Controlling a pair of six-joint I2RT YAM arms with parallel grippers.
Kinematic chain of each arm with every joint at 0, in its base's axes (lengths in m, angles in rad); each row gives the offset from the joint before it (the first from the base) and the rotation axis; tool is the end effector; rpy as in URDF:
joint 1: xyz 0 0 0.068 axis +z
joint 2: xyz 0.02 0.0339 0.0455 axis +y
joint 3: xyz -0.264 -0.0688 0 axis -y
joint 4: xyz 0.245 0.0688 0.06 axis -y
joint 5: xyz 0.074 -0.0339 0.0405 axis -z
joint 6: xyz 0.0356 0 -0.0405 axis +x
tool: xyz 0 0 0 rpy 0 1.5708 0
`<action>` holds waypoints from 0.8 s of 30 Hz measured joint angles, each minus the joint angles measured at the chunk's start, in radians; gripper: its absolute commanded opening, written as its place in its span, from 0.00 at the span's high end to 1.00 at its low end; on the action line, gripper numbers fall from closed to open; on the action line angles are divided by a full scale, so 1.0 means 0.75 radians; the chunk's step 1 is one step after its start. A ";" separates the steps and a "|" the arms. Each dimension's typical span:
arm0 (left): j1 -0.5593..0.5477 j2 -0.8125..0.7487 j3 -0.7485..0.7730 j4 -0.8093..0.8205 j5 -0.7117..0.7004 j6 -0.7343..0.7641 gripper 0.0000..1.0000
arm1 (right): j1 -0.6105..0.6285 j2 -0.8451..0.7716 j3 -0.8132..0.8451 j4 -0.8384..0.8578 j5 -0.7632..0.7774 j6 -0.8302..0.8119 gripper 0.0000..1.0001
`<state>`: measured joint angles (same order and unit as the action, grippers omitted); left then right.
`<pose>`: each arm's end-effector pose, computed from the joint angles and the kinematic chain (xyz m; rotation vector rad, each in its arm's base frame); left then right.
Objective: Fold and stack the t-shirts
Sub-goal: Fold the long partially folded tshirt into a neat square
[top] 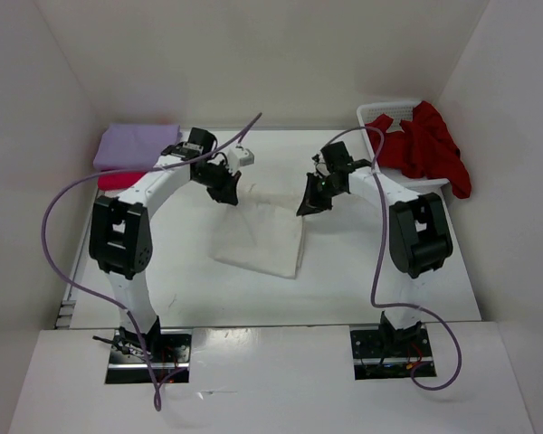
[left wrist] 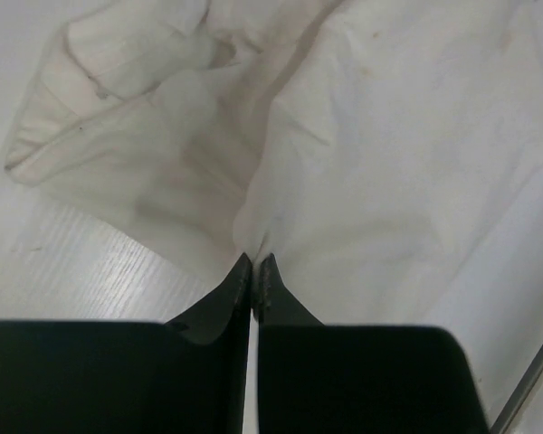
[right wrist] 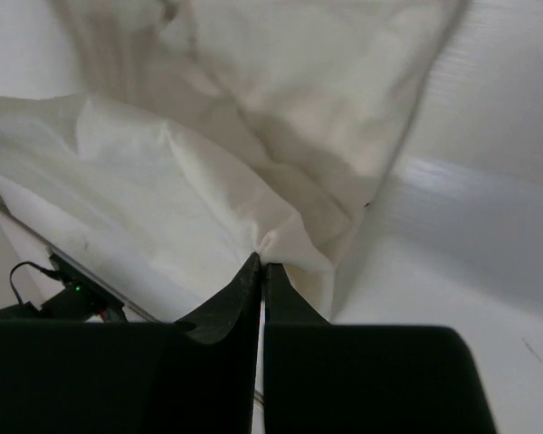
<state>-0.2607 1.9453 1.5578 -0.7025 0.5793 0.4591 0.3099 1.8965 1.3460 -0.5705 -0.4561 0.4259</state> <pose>0.3951 -0.1256 0.2301 1.0633 2.3013 -0.6884 0.3673 0.1341 0.1912 0.0137 2.7732 0.8276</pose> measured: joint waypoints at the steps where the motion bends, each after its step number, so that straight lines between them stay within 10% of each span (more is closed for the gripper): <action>1: 0.000 -0.041 0.004 -0.005 0.002 -0.001 1.00 | 0.008 -0.030 0.006 -0.008 -0.005 0.000 1.00; 11: -0.004 -0.148 0.259 -0.045 0.047 -0.036 1.00 | 0.023 -0.152 0.161 -0.069 -0.039 0.014 1.00; 24: -0.002 0.307 0.824 -0.055 0.040 -0.065 1.00 | -0.085 0.093 0.480 -0.095 -0.123 0.018 1.00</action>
<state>-0.2623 2.1754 2.1757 -0.7441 0.6094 0.4107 0.2462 1.9659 1.7061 -0.6418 -0.5480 0.4397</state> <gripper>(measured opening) 0.027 0.009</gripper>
